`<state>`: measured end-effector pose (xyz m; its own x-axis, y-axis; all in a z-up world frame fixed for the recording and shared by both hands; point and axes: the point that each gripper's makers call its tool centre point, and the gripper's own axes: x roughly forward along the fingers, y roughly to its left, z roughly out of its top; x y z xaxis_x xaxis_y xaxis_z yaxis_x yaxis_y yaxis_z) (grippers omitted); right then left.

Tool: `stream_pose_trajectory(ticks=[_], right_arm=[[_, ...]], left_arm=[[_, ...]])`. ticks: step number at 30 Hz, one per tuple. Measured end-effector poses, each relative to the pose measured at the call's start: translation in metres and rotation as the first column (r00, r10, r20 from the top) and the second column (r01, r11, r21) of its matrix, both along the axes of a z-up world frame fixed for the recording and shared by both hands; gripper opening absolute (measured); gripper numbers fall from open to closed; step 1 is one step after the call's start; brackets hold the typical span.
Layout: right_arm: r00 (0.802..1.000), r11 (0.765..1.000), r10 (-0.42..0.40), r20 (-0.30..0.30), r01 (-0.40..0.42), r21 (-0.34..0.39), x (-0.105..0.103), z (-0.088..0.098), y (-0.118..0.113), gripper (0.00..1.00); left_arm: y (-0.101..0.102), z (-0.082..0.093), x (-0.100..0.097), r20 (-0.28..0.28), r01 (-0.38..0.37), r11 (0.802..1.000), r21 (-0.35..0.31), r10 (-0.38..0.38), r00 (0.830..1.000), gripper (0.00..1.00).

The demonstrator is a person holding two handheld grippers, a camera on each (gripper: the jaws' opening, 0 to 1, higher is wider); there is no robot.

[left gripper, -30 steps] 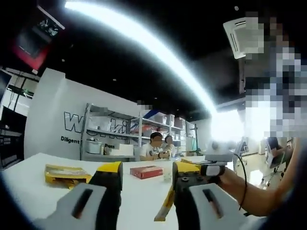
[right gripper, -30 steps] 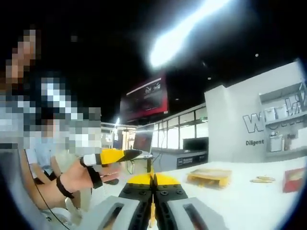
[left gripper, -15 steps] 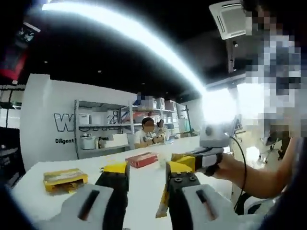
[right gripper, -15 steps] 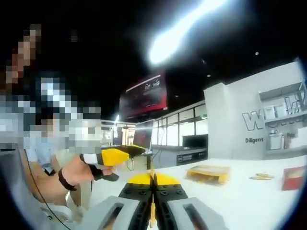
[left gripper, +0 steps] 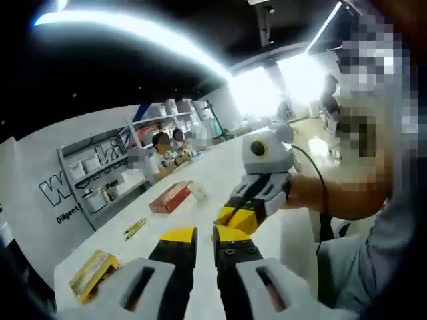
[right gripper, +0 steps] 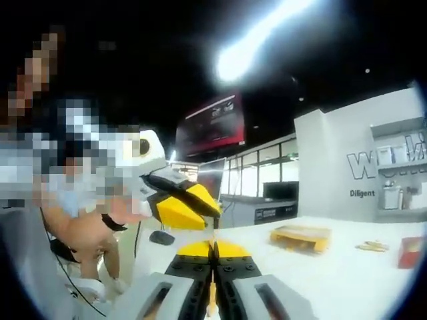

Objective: Tear open the coffee pouch, take out the coffee, and pour the coffee from the pouch into the cup

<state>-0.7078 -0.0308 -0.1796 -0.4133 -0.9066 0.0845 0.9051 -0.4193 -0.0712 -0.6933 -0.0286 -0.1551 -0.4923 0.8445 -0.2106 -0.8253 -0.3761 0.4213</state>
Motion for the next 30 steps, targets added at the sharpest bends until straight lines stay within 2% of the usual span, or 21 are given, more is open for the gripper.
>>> stream_pose_trajectory(ticks=[2,7,9,11,16,22,24,30], right_arm=[[1.0,1.0,0.011,-0.002,-0.011,0.01,0.002,-0.001,-0.004,0.01],[1.0,0.999,0.018,-0.002,-0.018,0.027,0.003,-0.004,-0.007,0.01],[1.0,0.999,0.024,-0.005,-0.024,0.029,0.004,-0.003,-0.008,0.01],[1.0,0.999,0.029,-0.009,-0.028,0.033,0.007,-0.003,-0.008,0.01],[0.998,0.998,0.053,-0.023,-0.052,0.046,0.013,-0.003,-0.011,0.01],[0.996,0.995,0.078,-0.033,-0.076,0.062,0.018,-0.003,-0.014,0.01],[0.996,0.995,0.083,-0.034,-0.08,0.062,0.019,-0.003,-0.014,0.01],[0.995,0.993,0.092,-0.036,-0.088,0.083,0.021,-0.004,-0.017,0.01]], left_arm=[[0.0,0.0,-0.001,-0.004,-0.001,1.0,-0.002,0.001,1.0,0.12],[-0.002,-0.002,0.003,-0.032,0.021,0.999,-0.041,-0.022,0.999,0.04],[-0.005,0.0,0.006,-0.009,0.04,0.999,-0.032,-0.041,0.999,0.04],[-0.006,0.0,0.013,0.037,0.075,0.997,-0.014,-0.075,0.997,0.05],[-0.009,-0.002,0.015,0.051,0.106,0.994,-0.028,-0.105,0.993,0.16],[-0.011,-0.006,0.018,0.061,0.15,0.987,-0.051,-0.147,0.987,0.09],[-0.011,-0.011,0.02,0.092,0.175,0.983,-0.06,-0.17,0.981,0.08],[-0.01,-0.014,0.022,0.079,0.198,0.974,-0.113,-0.19,0.979,0.07]])
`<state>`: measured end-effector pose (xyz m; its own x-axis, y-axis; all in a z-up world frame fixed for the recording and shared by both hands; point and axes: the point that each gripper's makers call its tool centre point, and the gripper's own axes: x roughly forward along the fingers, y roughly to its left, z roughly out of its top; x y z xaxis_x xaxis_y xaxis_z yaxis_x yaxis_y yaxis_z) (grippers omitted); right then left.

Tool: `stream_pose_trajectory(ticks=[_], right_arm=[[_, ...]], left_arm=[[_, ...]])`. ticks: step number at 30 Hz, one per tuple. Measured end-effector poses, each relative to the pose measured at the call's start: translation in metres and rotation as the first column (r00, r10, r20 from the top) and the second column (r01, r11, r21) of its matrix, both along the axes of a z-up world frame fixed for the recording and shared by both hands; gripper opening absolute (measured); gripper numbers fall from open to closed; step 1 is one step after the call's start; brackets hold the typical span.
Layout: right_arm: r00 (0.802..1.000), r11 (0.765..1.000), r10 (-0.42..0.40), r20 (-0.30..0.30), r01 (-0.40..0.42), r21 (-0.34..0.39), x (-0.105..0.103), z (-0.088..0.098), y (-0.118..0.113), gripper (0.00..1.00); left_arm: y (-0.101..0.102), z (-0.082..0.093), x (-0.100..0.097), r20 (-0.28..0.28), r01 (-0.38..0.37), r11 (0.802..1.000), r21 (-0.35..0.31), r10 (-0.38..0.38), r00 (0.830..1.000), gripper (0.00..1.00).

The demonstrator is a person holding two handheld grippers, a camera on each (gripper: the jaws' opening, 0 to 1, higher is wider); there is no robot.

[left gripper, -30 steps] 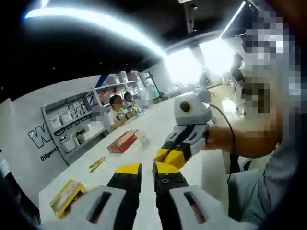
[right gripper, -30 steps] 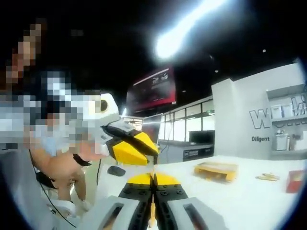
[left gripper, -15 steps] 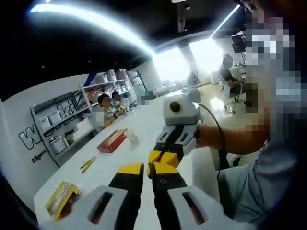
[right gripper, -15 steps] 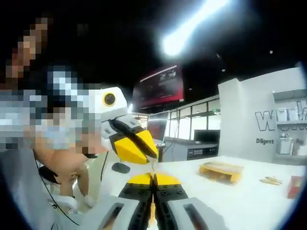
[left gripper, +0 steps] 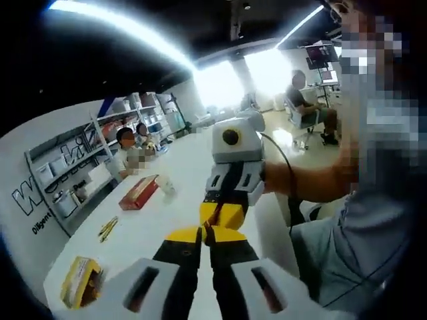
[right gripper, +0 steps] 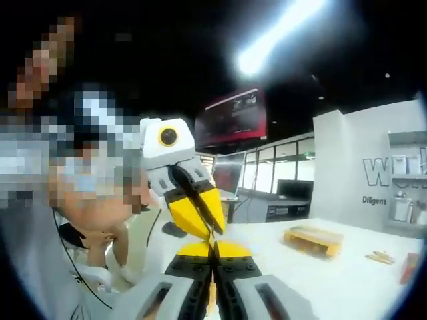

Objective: Tear open the coffee pouch, take out the coffee, and pour the coffee from the pouch into the cup

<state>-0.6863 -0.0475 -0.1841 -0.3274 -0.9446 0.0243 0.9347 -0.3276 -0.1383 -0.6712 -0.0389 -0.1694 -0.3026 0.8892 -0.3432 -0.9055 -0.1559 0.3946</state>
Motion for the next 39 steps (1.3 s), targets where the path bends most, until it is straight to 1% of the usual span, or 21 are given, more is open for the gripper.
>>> stream_pose_trajectory(ticks=[4,7,9,10,11,12,13,15,21,26,28,29,30,31,32,33,35,36,37,38,39], right_arm=[[1.0,1.0,0.007,0.0,-0.007,0.001,0.001,0.0,-0.001,0.01],[1.0,1.0,0.013,-0.001,-0.013,0.005,0.002,0.001,-0.002,0.01],[1.0,1.0,0.02,-0.009,-0.02,0.009,0.002,0.002,-0.002,0.01],[0.999,0.999,0.033,-0.03,-0.032,0.01,0.004,0.004,-0.002,0.02],[0.998,1.0,0.029,-0.064,-0.029,0.0,0.004,0.008,-0.001,0.02],[0.997,0.999,0.033,-0.071,-0.034,-0.009,0.005,0.009,0.0,0.02],[0.997,0.999,0.04,-0.071,-0.041,-0.008,0.006,0.009,0.0,0.02],[0.996,0.999,0.042,-0.078,-0.043,-0.01,0.006,0.01,0.0,0.03],[0.996,0.999,0.049,-0.074,-0.05,-0.004,0.006,0.008,-0.001,0.06],[0.996,0.999,0.05,-0.068,-0.05,0.005,0.006,0.006,-0.003,0.05],[0.997,0.999,0.049,-0.057,-0.049,0.012,0.006,0.005,-0.004,0.03],[0.998,0.999,0.035,-0.057,-0.034,0.012,0.004,0.006,-0.003,0.02],[0.999,0.999,0.029,-0.036,-0.029,0.017,0.004,0.005,-0.004,0.02],[1.0,1.0,0.014,-0.025,-0.013,0.022,0.003,0.005,-0.003,0.01],[0.999,1.0,-0.013,-0.03,0.013,0.023,-0.001,0.005,-0.002,0.01],[0.999,1.0,-0.014,-0.03,0.014,0.027,0.0,0.005,-0.003,0.01],[0.998,0.998,-0.05,-0.033,0.052,0.031,-0.004,0.005,-0.003,0.0],[0.998,0.998,-0.053,-0.033,0.054,0.032,-0.004,0.004,-0.003,0.0],[0.996,0.996,-0.082,-0.039,0.084,0.044,-0.007,0.001,-0.005,0.0],[0.994,0.994,-0.098,-0.038,0.1,0.038,-0.009,0.0,-0.006,0.0],[0.994,0.994,-0.1,-0.037,0.101,0.033,-0.008,0.001,-0.006,0.0]], left_arm=[[0.0,0.0,0.003,-0.021,0.014,0.999,-0.036,-0.015,1.0,0.05],[0.0,0.001,0.003,-0.013,0.004,0.999,-0.034,-0.005,1.0,0.04],[-0.001,0.002,0.003,0.067,-0.032,0.999,-0.005,0.032,0.997,0.03],[-0.001,0.004,0.004,0.087,-0.035,0.999,0.017,0.034,0.996,0.03],[0.0,0.008,0.004,0.092,-0.037,0.998,0.047,0.032,0.995,0.03],[-0.001,0.01,0.004,0.094,-0.037,0.997,0.066,0.031,0.995,0.03],[-0.002,0.009,0.005,0.11,-0.039,0.997,0.07,0.031,0.993,0.03],[-0.001,0.01,0.005,0.114,-0.039,0.997,0.074,0.03,0.993,0.02],[0.0,0.009,0.006,0.109,-0.038,0.999,0.039,0.034,0.993,0.02],[0.002,0.01,0.007,0.1,-0.036,0.999,0.037,0.032,0.994,0.02],[0.002,0.01,0.006,0.11,-0.042,0.998,0.042,0.037,0.993,0.02],[0.002,0.01,0.005,0.125,-0.056,0.997,0.058,0.048,0.991,0.03],[0.002,0.01,0.003,0.139,-0.076,0.995,0.069,0.066,0.988,0.03],[0.001,0.01,0.001,0.147,-0.102,0.991,0.086,0.089,0.985,0.03],[0.001,0.011,-0.001,0.142,-0.126,0.986,0.111,0.11,0.984,0.03],[0.001,0.01,-0.002,0.15,-0.152,0.98,0.129,0.132,0.98,0.02],[-0.001,0.01,-0.006,0.166,-0.228,0.959,0.17,0.2,0.966,0.02],[-0.001,0.009,-0.007,0.169,-0.241,0.955,0.174,0.212,0.962,0.02],[-0.004,0.004,-0.011,0.218,-0.329,0.926,0.184,0.288,0.932,0.02],[-0.005,0.005,-0.013,0.218,-0.355,0.913,0.202,0.312,0.925,0.02],[-0.005,0.006,-0.014,0.207,-0.363,0.907,0.214,0.322,0.924,0.01]])
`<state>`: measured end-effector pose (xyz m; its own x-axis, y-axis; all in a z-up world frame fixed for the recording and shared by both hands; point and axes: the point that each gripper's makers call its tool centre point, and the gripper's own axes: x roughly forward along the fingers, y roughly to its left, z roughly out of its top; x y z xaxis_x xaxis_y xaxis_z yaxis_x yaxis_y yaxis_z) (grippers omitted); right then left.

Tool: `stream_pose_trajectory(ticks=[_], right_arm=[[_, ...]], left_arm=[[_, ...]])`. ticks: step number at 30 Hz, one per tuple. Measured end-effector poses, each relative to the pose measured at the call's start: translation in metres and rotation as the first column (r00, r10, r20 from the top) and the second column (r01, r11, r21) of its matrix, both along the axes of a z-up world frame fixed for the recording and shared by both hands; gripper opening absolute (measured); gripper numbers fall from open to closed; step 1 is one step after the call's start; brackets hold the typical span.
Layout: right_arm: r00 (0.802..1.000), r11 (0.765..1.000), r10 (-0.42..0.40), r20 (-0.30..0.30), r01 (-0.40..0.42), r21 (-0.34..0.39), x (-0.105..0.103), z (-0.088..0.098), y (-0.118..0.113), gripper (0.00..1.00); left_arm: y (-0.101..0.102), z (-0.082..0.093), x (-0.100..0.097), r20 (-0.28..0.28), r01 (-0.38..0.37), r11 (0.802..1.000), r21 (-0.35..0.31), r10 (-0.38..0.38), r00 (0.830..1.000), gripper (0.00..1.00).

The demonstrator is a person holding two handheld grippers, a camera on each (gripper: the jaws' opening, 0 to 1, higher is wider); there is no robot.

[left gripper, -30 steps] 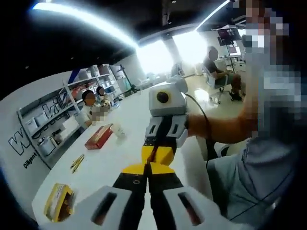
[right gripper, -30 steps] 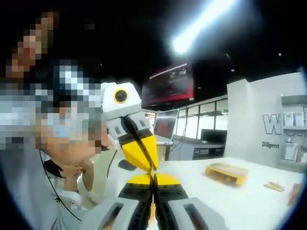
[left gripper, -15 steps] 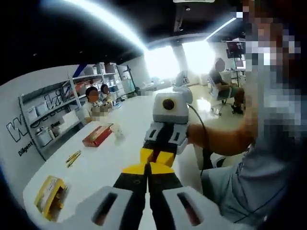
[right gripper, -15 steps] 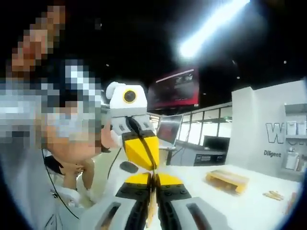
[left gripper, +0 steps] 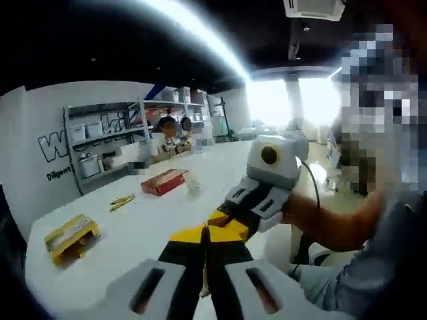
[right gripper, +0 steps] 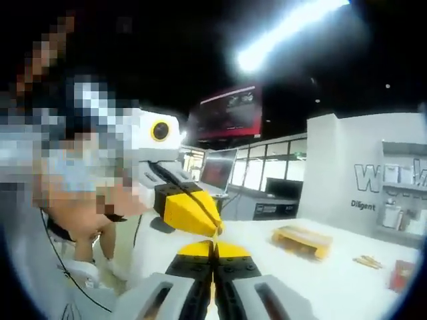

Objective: Tear open the coffee pouch, take out the coffee, and pour the coffee from the pouch into the cup

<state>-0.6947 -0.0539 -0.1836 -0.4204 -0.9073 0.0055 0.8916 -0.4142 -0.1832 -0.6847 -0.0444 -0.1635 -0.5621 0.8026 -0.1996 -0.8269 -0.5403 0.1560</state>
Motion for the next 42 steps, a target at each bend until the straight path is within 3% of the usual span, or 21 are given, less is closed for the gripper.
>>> stream_pose_trajectory(ticks=[9,16,28,40,41,42], right_arm=[[0.999,0.999,-0.046,-0.004,0.045,-0.029,-0.002,0.002,-0.002,0.0],[0.999,0.998,-0.034,0.016,0.035,-0.053,-0.002,0.002,-0.002,0.0],[0.999,0.998,-0.031,0.025,0.032,-0.055,-0.001,0.004,-0.001,0.0],[0.999,0.999,-0.024,0.034,0.026,-0.048,-0.001,0.004,-0.002,0.0],[0.999,0.998,-0.028,0.03,0.03,-0.047,-0.001,0.004,-0.001,0.0],[0.999,0.999,-0.028,0.036,0.03,-0.038,-0.001,0.002,0.0,0.0]], left_arm=[[-0.011,-0.001,-0.004,-0.014,-0.153,0.985,0.082,0.155,0.988,0.0],[-0.013,-0.002,-0.003,0.01,-0.162,0.977,0.136,0.162,0.987,0.0],[-0.014,-0.001,-0.006,-0.036,-0.19,0.976,0.104,0.194,0.98,0.0],[-0.017,0.0,-0.008,-0.045,-0.202,0.972,0.117,0.208,0.977,0.0],[-0.024,0.003,-0.013,-0.07,-0.243,0.963,0.115,0.252,0.965,0.0],[-0.04,0.008,-0.02,-0.132,-0.306,0.946,0.105,0.318,0.939,0.0]])
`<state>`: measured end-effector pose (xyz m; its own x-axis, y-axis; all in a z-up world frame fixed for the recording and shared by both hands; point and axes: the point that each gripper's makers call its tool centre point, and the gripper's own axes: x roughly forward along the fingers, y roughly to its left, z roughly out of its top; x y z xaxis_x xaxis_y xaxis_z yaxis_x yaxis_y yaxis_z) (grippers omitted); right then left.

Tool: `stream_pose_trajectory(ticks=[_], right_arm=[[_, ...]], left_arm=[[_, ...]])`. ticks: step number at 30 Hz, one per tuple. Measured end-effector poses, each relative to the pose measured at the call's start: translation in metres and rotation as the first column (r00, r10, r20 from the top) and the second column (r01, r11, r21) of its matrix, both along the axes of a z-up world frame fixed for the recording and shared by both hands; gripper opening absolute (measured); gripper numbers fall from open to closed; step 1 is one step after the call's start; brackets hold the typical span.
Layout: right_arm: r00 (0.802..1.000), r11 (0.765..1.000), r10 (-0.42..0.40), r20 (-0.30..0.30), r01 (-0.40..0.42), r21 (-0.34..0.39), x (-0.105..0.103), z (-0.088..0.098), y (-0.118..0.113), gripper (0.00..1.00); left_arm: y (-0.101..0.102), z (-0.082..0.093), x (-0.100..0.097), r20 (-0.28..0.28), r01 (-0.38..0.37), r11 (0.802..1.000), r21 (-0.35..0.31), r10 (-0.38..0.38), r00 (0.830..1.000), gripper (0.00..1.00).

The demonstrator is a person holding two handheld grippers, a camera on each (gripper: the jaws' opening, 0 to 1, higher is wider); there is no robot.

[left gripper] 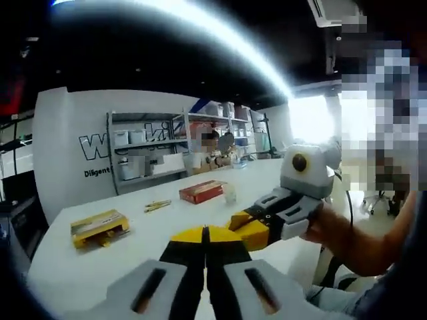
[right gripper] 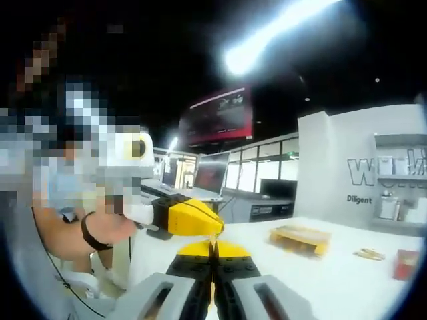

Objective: Tear open the coffee pouch, take out the coffee, and pour the coffee from the pouch into the cup

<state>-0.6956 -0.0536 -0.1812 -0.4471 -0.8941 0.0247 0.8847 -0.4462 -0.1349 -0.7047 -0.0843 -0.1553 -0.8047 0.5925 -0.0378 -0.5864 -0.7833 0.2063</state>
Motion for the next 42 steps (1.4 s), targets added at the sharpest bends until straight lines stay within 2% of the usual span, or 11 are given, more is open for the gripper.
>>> stream_pose_trajectory(ticks=[1,2,3,5,7,13,19,22,31,37,42], right_arm=[[1.0,1.0,-0.012,-0.001,0.012,0.0,-0.002,-0.001,0.004,0.0],[1.0,1.0,-0.012,0.008,0.012,-0.021,-0.003,0.0,0.009,0.0],[1.0,1.0,-0.007,0.017,0.008,-0.028,-0.003,-0.001,0.013,0.0],[1.0,0.999,-0.02,0.021,0.02,-0.031,-0.006,-0.002,0.019,0.0],[0.999,0.999,-0.025,0.02,0.026,-0.031,-0.006,-0.002,0.021,0.0],[0.999,0.999,-0.034,0.017,0.035,-0.027,-0.006,-0.003,0.028,0.0],[1.0,0.999,-0.026,0.001,0.026,-0.019,-0.002,0.0,0.028,0.0],[1.0,1.0,-0.017,-0.008,0.016,-0.016,0.001,0.002,0.026,0.0],[1.0,1.0,-0.008,-0.019,0.007,-0.017,0.01,0.004,0.025,0.0],[1.0,1.0,-0.011,-0.02,0.01,-0.016,0.009,0.007,0.027,0.0],[1.0,1.0,-0.013,-0.021,0.012,-0.024,0.009,0.01,0.031,0.0]], left_arm=[[0.002,0.0,0.005,0.035,0.047,0.998,0.033,-0.048,0.998,0.0],[0.001,0.011,0.009,0.061,0.105,0.98,0.171,-0.116,0.991,0.0],[-0.008,0.013,0.006,0.069,0.1,0.979,0.18,-0.114,0.991,0.0],[-0.018,0.013,0.0,0.054,0.067,0.987,0.149,-0.076,0.996,0.0],[-0.022,0.016,-0.001,0.068,0.08,0.979,0.189,-0.094,0.993,0.0],[-0.039,0.021,-0.005,0.062,0.068,0.973,0.222,-0.084,0.995,0.0],[-0.039,0.026,-0.004,0.053,0.098,0.962,0.256,-0.116,0.992,0.0],[-0.036,0.028,-0.004,0.048,0.144,0.944,0.296,-0.165,0.985,0.01],[-0.03,0.027,-0.036,0.061,0.187,0.921,0.343,-0.221,0.973,0.01],[-0.017,0.024,-0.064,0.046,0.216,0.927,0.306,-0.241,0.969,0.01],[-0.012,0.023,-0.09,0.055,0.204,0.934,0.292,-0.23,0.972,0.01]])
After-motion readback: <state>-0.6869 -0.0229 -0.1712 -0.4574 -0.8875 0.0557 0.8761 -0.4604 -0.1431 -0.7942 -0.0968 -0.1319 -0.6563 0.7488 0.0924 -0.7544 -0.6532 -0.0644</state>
